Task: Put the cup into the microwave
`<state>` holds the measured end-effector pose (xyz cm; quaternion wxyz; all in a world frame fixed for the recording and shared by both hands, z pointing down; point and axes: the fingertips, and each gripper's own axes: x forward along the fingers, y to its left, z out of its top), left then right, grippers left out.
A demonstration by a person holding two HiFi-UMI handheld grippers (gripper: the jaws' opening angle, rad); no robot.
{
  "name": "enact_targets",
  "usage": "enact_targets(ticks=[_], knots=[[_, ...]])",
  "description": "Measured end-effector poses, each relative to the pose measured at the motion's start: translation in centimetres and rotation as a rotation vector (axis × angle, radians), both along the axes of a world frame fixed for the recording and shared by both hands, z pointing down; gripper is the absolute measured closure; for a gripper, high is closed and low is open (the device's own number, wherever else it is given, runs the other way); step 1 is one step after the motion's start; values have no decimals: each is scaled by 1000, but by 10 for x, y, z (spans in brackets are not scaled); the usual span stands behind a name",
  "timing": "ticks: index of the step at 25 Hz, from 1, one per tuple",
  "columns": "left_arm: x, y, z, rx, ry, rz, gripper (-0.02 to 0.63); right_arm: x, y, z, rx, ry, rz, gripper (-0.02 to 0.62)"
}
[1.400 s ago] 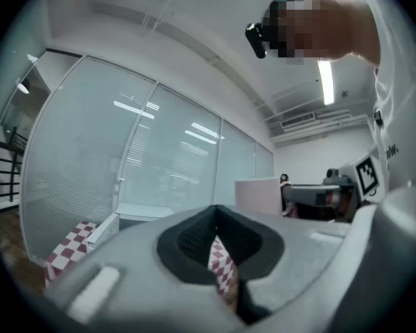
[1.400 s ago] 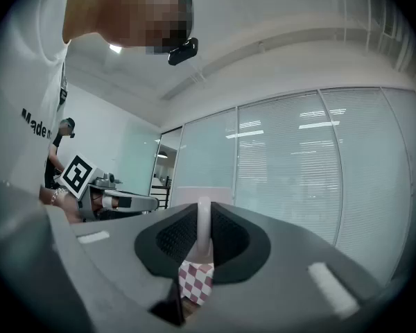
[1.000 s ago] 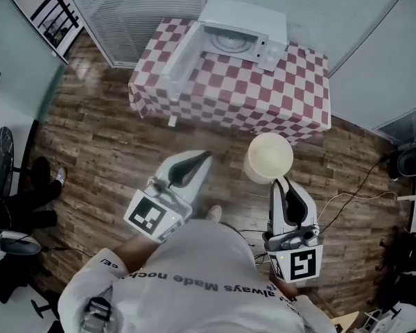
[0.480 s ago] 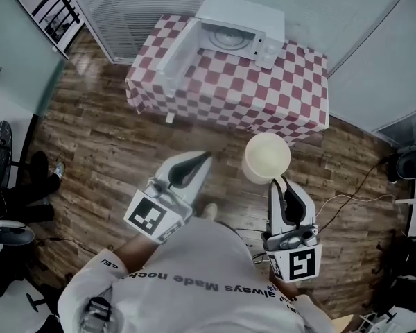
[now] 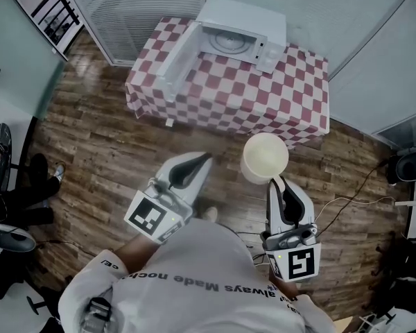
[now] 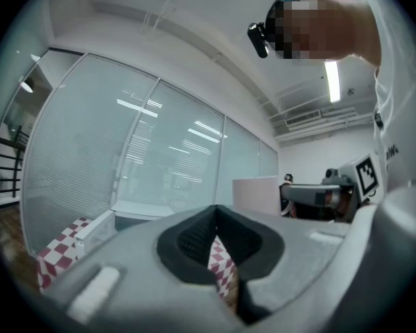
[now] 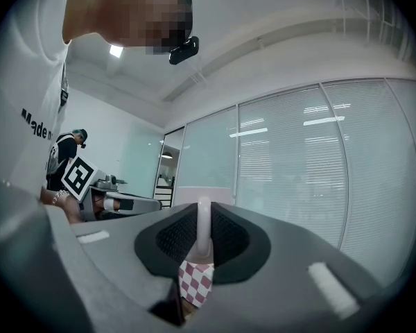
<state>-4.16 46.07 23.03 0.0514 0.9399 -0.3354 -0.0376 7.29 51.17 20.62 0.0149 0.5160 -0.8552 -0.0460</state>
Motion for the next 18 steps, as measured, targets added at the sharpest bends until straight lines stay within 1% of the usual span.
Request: enact_targets(ticks=[8,18], knots=[[-18,-50,-2,0,12,12,603,-21,-49,-2,1,10,4,554],[-52,-135,1,-9,15,26,603,-58,-136,-7,14,16,12,555]])
